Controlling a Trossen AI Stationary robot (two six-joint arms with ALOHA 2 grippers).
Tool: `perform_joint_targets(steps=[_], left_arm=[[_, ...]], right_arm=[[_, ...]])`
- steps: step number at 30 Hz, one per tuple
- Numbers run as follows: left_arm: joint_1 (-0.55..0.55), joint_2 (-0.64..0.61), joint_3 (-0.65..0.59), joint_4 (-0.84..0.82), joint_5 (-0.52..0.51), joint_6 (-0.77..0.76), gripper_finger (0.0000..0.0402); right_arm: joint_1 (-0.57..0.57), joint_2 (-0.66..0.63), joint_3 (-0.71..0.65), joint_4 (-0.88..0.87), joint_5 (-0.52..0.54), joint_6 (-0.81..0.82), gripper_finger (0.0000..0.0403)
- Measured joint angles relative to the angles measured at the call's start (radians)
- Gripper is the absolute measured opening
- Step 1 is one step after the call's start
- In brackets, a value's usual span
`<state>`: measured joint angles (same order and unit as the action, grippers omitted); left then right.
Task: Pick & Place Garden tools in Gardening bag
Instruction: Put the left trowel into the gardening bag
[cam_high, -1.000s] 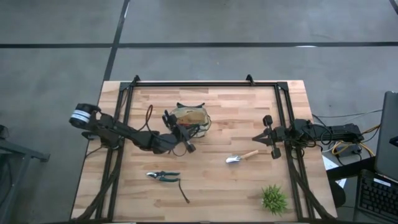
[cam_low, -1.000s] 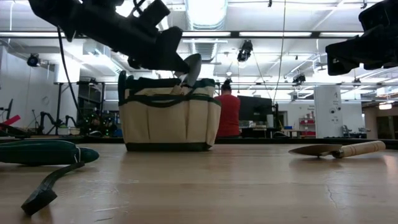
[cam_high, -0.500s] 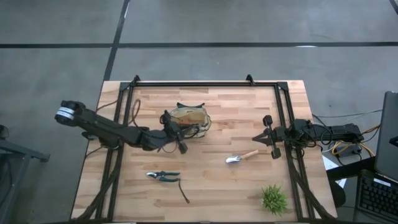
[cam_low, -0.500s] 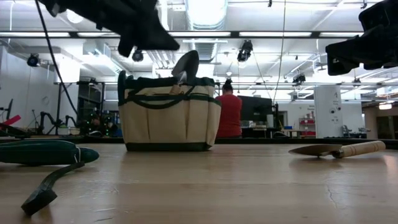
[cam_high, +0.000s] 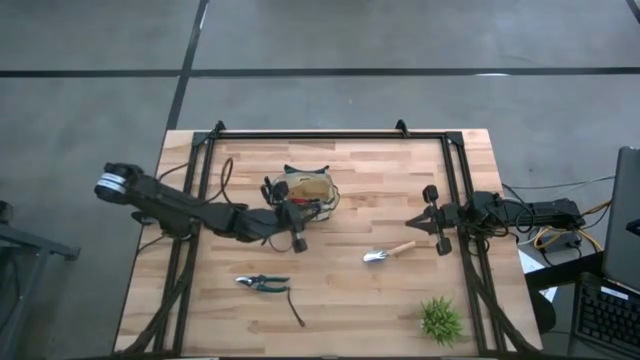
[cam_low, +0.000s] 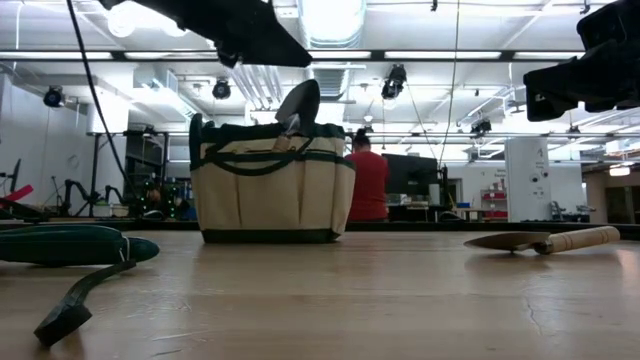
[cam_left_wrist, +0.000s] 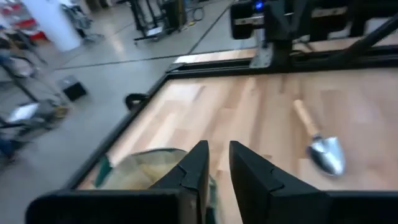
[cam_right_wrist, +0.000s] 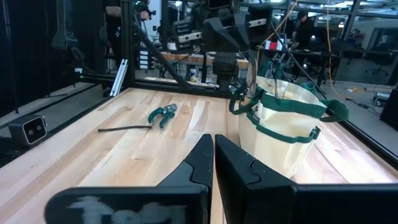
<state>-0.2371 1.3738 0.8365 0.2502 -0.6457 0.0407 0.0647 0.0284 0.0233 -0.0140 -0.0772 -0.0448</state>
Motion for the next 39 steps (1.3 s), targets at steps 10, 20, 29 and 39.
perform_joint_targets(steps=[10, 20, 29, 39], left_arm=[[0.043, 0.053, 0.064, -0.110, -0.024, -0.002, 0.0135], [0.069, 0.054, 0.059, -0.137, -0.018, -0.071, 0.0124], [0.070, 0.051, 0.058, -0.229, 0.004, -0.089, 0.0009], [0.029, 0.047, 0.041, -0.238, -0.068, -0.122, 0.0005]], right_arm=[[0.000, 0.000, 0.000, 0.000, 0.000, 0.000, 0.0008], [0.000, 0.000, 0.000, 0.000, 0.000, 0.000, 0.0008], [0.000, 0.000, 0.000, 0.000, 0.000, 0.000, 0.0008], [0.000, 0.000, 0.000, 0.000, 0.000, 0.000, 0.0008]])
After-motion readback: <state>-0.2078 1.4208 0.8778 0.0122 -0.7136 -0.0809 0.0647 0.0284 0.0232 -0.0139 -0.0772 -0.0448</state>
